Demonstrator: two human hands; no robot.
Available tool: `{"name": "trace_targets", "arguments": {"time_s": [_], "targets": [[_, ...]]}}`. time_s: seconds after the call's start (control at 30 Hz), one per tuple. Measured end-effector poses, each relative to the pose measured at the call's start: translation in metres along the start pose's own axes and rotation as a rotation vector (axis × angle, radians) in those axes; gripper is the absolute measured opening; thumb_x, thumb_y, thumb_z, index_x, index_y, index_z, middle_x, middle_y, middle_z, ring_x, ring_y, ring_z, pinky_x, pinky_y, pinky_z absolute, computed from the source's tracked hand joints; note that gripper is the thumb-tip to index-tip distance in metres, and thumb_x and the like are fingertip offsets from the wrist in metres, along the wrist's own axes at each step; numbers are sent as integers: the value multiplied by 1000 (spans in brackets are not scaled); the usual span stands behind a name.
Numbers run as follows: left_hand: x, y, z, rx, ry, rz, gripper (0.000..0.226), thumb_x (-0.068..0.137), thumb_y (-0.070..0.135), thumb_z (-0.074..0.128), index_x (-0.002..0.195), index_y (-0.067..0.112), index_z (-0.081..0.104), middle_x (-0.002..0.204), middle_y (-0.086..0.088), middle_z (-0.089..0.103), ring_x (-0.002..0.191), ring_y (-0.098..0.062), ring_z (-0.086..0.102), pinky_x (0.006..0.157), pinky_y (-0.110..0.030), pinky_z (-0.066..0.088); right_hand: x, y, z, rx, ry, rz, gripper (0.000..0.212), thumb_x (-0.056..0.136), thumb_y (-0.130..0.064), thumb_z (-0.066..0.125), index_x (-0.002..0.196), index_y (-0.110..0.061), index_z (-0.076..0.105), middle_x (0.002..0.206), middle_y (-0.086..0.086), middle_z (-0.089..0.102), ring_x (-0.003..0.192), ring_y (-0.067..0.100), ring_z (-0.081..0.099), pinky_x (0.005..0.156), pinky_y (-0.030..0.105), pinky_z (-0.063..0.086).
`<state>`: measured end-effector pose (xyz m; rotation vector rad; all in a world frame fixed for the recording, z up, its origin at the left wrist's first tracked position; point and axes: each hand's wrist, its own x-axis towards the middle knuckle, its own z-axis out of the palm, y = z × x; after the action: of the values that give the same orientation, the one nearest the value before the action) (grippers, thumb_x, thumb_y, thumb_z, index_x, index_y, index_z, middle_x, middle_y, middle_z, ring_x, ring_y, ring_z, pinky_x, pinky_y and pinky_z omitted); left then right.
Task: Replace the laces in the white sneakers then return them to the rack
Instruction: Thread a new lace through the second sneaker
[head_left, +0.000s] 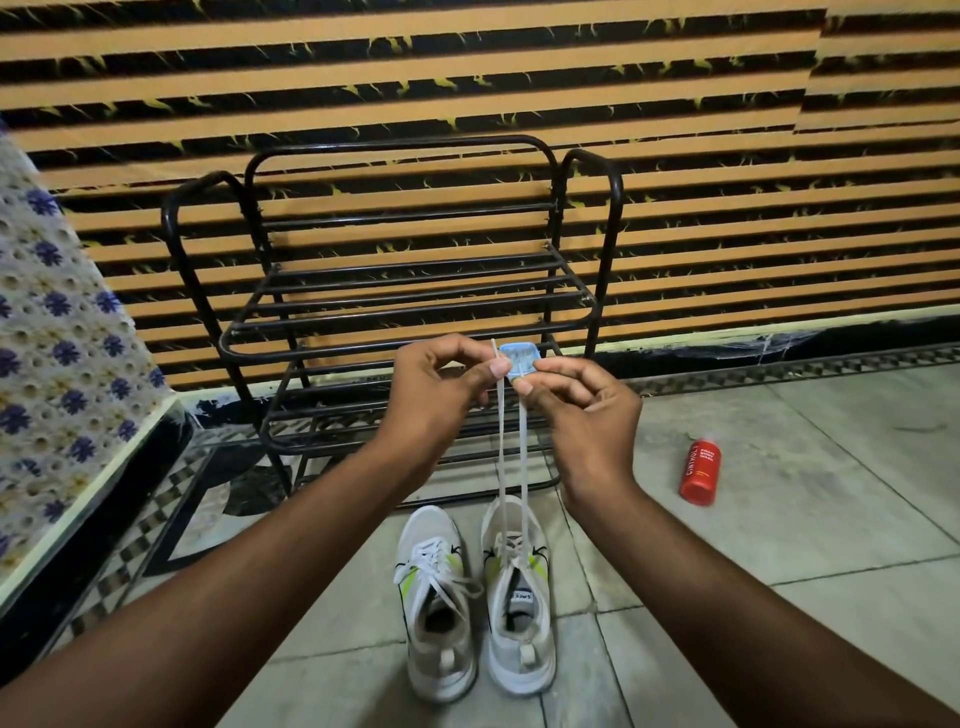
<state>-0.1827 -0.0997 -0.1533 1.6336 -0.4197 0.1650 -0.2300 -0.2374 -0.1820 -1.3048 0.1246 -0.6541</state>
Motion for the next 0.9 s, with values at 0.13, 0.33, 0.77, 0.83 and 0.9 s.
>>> {"name": "trace_targets", "arguments": {"time_s": [0.13,0.33,0.77,0.83,0.9], "targets": [[1,-4,1,-17,19,-25,2,90,12,77,88,11,76,87,4,77,79,-4,71,67,-14,54,2,3,-4,-35,5,-32,24,79,0,80,99,-8,71,83,4,77,84,15,76,82,31,61],[-3,-19,2,-89,-69,-136,11,101,9,62,106,1,67,92,-10,77,79,-24,76,70,-28,61,8,21,-20,-123,-54,-45,14,89,6,67,99,-3,66,84,1,73,79,20,74,66,29,60],[-27,-158,1,508,-439,-163,28,93,-12,50,105,13,57,81,-1,71,72,-15,61,67,-29,46,-2,131,-83,-666,-336,-18,38,83,13,49,101,-19,63,77,-1,62,78,16,63,73,21,47],[-29,-176,4,578,-542,-215,23,85,-6,61,92,15,68,84,2,71,79,-12,66,75,-29,50,-3,147,-89,-762,-421,-30,37,80,14,51,96,-16,67,82,-1,64,82,16,63,76,20,46],[-36,-190,8,664,-679,-255,17,80,10,76,89,21,68,85,7,71,77,-4,64,74,-23,49,-6,161,-92,-839,-504,-7,25,82,8,61,89,-13,73,85,3,65,81,16,63,77,23,45]]}}
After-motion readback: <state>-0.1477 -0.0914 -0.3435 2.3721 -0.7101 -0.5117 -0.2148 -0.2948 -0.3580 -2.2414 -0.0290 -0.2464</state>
